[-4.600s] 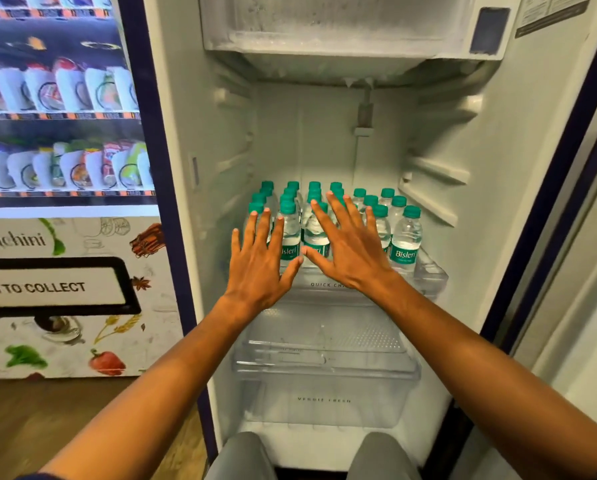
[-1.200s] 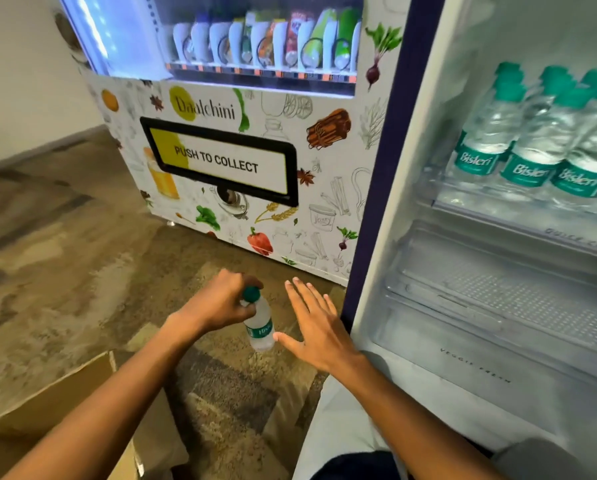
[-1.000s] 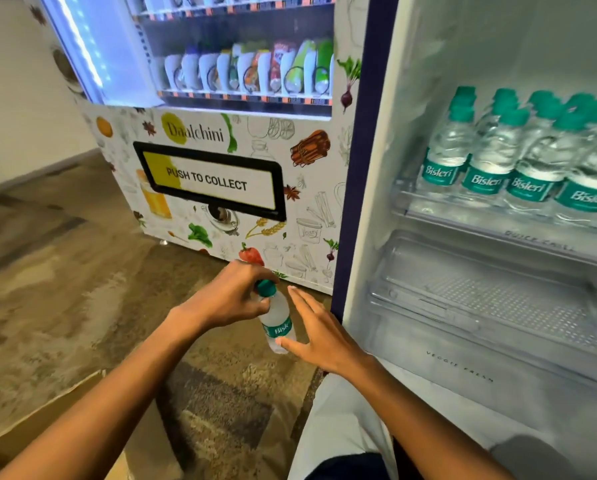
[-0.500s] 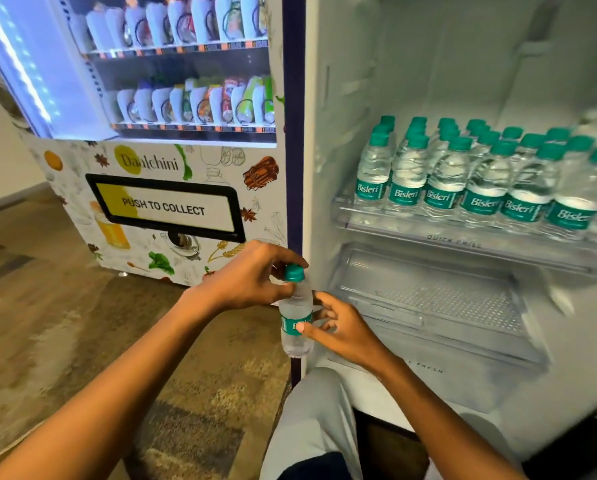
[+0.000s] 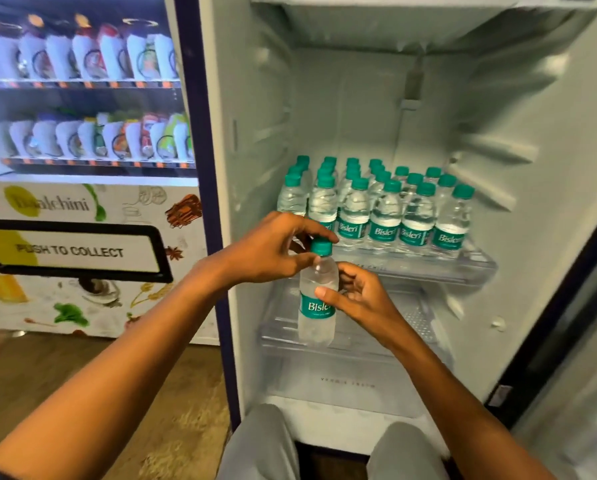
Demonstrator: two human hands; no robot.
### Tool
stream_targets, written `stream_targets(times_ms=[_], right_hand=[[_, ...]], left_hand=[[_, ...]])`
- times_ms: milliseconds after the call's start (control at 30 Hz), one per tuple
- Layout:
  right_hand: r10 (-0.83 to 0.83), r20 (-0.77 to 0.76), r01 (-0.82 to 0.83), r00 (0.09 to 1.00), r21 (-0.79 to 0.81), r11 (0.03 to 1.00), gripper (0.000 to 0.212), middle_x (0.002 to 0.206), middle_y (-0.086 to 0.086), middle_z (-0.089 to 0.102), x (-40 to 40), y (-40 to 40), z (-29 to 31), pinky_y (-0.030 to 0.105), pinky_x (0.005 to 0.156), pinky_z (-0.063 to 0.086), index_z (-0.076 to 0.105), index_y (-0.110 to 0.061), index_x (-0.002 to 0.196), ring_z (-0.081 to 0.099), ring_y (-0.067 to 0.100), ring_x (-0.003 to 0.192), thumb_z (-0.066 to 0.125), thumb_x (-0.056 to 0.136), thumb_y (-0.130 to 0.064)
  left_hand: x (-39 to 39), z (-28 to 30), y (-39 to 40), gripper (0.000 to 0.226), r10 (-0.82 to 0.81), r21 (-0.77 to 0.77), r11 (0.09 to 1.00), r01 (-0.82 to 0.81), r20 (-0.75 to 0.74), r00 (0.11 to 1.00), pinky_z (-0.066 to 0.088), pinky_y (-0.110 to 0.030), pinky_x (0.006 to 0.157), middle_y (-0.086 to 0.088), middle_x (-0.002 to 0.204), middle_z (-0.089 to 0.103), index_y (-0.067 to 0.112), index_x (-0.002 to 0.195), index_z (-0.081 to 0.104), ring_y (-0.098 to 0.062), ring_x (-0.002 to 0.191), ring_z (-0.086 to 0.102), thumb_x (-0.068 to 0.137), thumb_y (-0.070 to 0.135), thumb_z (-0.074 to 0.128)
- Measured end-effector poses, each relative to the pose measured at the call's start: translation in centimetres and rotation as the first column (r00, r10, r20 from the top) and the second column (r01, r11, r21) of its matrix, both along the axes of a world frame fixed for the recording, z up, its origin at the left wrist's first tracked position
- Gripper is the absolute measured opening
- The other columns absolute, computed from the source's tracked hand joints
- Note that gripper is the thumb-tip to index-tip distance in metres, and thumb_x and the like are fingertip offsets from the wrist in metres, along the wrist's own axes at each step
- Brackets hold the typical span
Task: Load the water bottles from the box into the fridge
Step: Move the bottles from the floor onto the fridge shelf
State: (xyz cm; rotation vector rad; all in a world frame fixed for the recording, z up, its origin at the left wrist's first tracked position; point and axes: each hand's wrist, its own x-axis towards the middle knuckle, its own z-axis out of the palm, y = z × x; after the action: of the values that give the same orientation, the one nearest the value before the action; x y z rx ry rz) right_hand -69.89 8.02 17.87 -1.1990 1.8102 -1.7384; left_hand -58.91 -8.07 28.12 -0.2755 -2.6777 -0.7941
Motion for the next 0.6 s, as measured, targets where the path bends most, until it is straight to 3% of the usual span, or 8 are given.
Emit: stream_targets(times_ms=[167,233,300,467,600], right_hand=[[-0.113,-0.050,0.111,0.992,-0.049,0.993,0.050,0.107,0.003,0.074,-3.1,2.9,4.1,0.037,0.087,0.058,0.067,-0.015,0.113,0.070,0.020,0.100,0.080,0.071,-0.040],[-0.150,-0.075,0.146,0.986,-0.057,0.988,0.046,0.105,0.000,0.074,-4.2,4.0,6.1,0.027,0.078,0.057,0.067,-0.016,0.112,0.070,0.016,0.097,0.082,0.074,-0.036],[-0.185,-0.103,0.178,0.977,-0.073,0.981,0.043,0.104,-0.001,0.074,-5.1,4.8,8.2,0.019,0.070,0.053,0.066,-0.017,0.112,0.070,0.010,0.093,0.080,0.075,-0.033],[-0.302,-0.138,0.282,0.943,-0.144,0.948,0.032,0.098,0.001,0.073,-7.9,5.5,13.0,0.012,0.061,0.049,0.066,-0.009,0.112,0.069,0.001,0.078,0.072,0.083,-0.022],[-0.432,-0.134,0.400,0.892,-0.212,0.892,0.028,0.090,-0.003,0.073,-10.8,5.2,16.4,0.013,0.057,0.048,0.068,-0.011,0.109,0.066,-0.002,0.072,0.073,0.086,-0.026]], left_hand=[[-4.4,2.4,0.8,0.046,0.025,-0.074,0.997,-0.036,-0.137,0.990,0.053,-0.032,0.095,0.003,0.132,0.059,0.023,0.135,0.055,-0.008,0.114,0.057,0.091,0.030,0.067],[-6.2,3.4,0.4,0.048,0.093,-0.160,0.978,-0.131,-0.224,0.970,0.042,-0.035,0.107,0.003,0.140,0.051,0.028,0.138,0.051,-0.012,0.127,0.048,0.093,0.044,0.059],[-7.8,4.6,0.0,0.053,0.172,-0.230,0.944,-0.238,-0.273,0.947,0.027,-0.030,0.112,0.001,0.148,0.043,0.027,0.142,0.046,-0.016,0.136,0.037,0.095,0.049,0.054],[-12.0,6.7,-1.6,0.067,0.316,-0.362,0.859,-0.361,-0.178,0.932,0.023,-0.040,0.116,-0.009,0.158,0.027,0.022,0.152,0.030,-0.027,0.145,0.024,0.096,0.059,0.039],[-14.4,7.1,-2.6,0.075,0.380,-0.424,0.824,-0.376,-0.080,0.922,0.020,-0.046,0.117,-0.011,0.160,0.020,0.022,0.154,0.022,-0.029,0.147,0.020,0.095,0.067,0.027]])
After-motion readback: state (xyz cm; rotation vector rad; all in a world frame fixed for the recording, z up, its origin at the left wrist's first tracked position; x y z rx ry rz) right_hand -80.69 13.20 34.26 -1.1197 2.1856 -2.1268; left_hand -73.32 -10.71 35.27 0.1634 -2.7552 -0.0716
